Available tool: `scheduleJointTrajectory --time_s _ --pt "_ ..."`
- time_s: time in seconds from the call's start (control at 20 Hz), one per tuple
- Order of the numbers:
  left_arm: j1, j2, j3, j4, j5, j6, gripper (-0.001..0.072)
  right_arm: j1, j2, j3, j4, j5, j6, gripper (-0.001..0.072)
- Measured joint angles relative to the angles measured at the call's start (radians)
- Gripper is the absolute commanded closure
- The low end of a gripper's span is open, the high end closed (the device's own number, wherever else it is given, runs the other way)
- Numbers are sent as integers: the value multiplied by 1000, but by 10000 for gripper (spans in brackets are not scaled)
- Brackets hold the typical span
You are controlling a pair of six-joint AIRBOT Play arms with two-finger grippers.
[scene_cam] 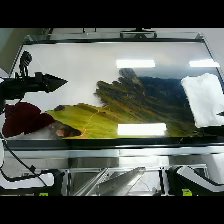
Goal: Fold the shirts.
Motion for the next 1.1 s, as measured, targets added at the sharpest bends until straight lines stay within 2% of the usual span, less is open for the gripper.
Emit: scheduleJointTrajectory --time_s 0.05,0.1,0.15,0.3,0.5,0.65,0.85,1.1 --pt "0 0 10 0 -1 1 704 2 12 12 53 8 -16 575" --pt "0 0 25 0 -4 1 704 6 26 21 112 15 -38 668" --pt "0 0 48 1 -6 2 704 14 42 27 175 18 -63 691" --pt "0 10 115 5 -15 2 705 85 107 34 315 30 -142 692" --pt "-21 92 69 10 -17 10 704 304 224 -42 384 22 -211 692" --pt "-63 213 -101 17 -15 20 704 535 332 -180 402 -14 -249 691" --pt "-144 398 -388 111 37 26 701 823 460 -385 411 -97 -270 691" --pt "-203 547 -600 158 104 29 685 980 490 -486 415 -165 -281 691"
